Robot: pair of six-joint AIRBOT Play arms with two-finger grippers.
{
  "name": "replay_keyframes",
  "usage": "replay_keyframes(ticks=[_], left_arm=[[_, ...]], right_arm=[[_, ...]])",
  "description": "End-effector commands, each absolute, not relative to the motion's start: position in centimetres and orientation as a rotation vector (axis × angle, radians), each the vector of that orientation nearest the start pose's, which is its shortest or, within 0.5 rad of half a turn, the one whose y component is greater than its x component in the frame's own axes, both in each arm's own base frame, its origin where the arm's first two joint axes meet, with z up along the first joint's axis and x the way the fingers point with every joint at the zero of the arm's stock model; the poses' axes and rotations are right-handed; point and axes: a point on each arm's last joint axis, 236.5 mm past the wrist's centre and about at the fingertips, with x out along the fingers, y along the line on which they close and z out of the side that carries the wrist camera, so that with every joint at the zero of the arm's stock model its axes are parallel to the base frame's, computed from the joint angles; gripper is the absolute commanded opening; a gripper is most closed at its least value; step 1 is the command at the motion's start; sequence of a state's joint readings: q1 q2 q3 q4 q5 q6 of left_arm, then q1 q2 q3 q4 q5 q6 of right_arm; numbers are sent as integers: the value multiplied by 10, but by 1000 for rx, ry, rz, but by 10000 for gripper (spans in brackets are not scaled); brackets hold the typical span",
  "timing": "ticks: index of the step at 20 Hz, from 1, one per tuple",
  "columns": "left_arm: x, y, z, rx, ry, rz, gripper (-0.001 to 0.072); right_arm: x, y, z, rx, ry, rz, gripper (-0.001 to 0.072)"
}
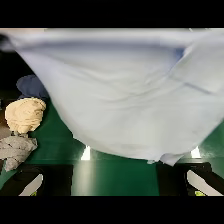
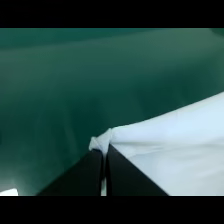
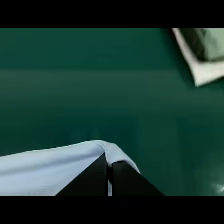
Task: Fold the shirts.
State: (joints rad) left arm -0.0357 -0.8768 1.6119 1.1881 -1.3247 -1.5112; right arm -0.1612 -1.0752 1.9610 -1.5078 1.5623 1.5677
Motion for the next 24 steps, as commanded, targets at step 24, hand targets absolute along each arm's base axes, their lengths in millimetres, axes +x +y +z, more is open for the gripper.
replay_keyframes(ticks=[24], left_arm=[[437,-31,6,49,1070,-132,22]], right_arm=[[457,-13,2,103,1209,-30,11]])
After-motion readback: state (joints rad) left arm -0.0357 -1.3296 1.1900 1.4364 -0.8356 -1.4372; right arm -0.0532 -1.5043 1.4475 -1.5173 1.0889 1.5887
